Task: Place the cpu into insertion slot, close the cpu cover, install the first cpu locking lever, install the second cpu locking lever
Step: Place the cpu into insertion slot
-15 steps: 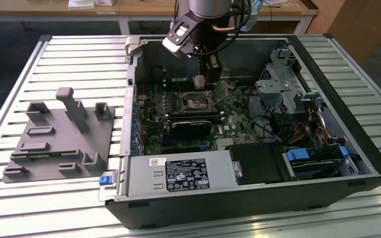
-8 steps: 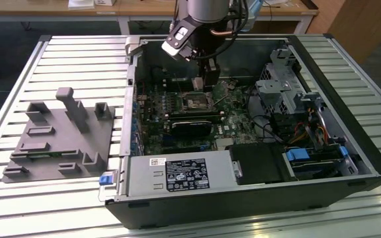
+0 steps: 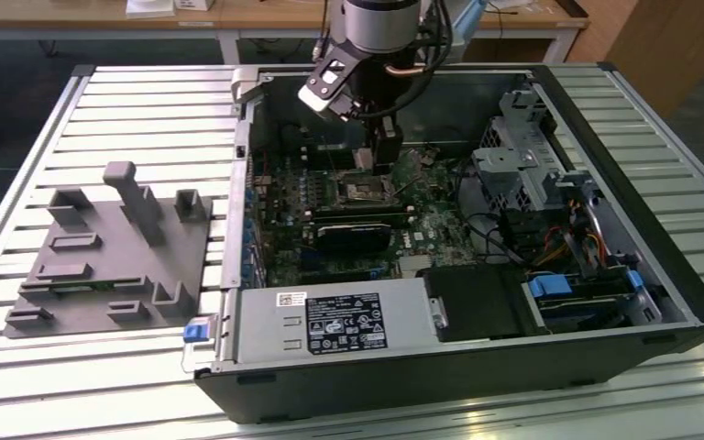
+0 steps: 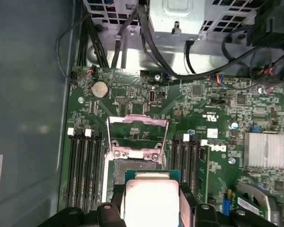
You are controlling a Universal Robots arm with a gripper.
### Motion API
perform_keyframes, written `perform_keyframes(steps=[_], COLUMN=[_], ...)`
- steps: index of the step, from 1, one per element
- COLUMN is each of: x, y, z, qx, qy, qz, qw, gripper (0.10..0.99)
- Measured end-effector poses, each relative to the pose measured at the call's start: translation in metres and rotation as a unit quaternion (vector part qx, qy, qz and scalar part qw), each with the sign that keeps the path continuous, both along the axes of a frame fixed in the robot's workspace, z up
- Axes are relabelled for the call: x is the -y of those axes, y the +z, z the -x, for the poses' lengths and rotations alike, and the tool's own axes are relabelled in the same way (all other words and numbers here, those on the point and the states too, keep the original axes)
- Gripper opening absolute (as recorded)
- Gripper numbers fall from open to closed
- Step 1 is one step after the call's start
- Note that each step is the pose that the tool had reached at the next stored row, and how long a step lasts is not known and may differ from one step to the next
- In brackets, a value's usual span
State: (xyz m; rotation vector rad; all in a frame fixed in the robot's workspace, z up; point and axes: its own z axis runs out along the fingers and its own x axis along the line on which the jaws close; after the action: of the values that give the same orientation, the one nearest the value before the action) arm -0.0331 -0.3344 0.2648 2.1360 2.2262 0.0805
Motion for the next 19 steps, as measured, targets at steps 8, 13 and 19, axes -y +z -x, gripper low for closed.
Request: perform_keyframes(steps=[8,13,19], x=[-0.0063,-0.0079,-0.0109], y=[-0.0137,-0.0177,-0.0231], z=[0.0039,0.0049,0.0082], qx=[0.0,0.0,0.0], qy=[-0.001,-0.001,-0.001], qz=[0.0004,0.0004,0.0004], qw=[1.0,1.0,1.0], gripper=[0.541,0.541,0.541])
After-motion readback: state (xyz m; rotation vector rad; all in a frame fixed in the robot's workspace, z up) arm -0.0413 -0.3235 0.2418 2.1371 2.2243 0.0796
